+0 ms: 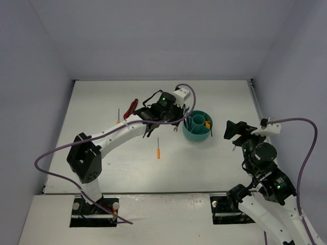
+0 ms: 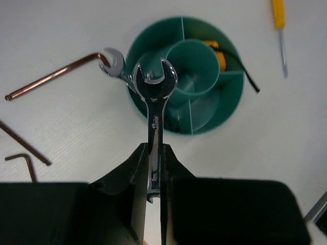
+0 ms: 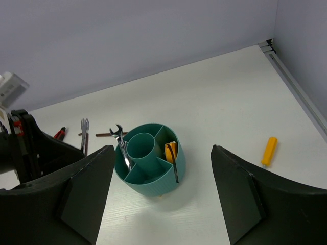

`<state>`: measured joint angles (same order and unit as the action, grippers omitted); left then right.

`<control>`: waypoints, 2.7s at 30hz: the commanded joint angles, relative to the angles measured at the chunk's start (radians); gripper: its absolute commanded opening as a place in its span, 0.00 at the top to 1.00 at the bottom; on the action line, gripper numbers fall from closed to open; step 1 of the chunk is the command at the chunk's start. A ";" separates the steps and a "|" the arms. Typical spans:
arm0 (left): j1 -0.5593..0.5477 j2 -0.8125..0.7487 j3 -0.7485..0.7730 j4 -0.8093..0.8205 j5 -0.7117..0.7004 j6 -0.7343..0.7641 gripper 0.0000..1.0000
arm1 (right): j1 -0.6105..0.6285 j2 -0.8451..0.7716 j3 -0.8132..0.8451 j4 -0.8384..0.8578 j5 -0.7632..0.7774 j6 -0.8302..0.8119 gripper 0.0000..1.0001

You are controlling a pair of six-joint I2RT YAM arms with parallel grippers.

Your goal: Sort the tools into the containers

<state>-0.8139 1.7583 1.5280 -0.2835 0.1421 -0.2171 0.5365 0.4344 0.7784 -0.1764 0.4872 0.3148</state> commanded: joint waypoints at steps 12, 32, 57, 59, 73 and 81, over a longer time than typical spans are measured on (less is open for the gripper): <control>0.016 0.090 -0.036 0.703 -0.103 -0.358 1.00 | 0.002 0.001 0.062 0.031 0.028 0.001 0.27; 0.000 0.117 -0.176 0.791 -0.159 -0.309 0.93 | 0.002 0.006 0.043 0.018 0.044 0.002 0.26; -0.024 -0.312 -0.248 0.274 -0.313 -0.146 0.43 | -0.229 0.399 0.030 -0.042 0.037 0.197 0.25; -0.020 -0.361 -0.235 0.105 -0.329 -0.119 0.41 | -0.365 0.460 0.024 -0.040 -0.076 0.217 0.25; 0.001 -0.728 -0.360 -0.301 -0.310 0.148 0.35 | -0.620 0.853 -0.089 0.112 -0.195 0.335 0.31; 0.003 -0.830 -0.502 -0.318 -0.357 0.211 0.34 | -0.671 1.079 -0.055 0.158 -0.271 0.297 0.31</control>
<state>-0.8177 0.9405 1.0396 -0.6054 -0.1745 -0.0660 -0.1273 1.4546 0.6839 -0.0671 0.2447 0.6247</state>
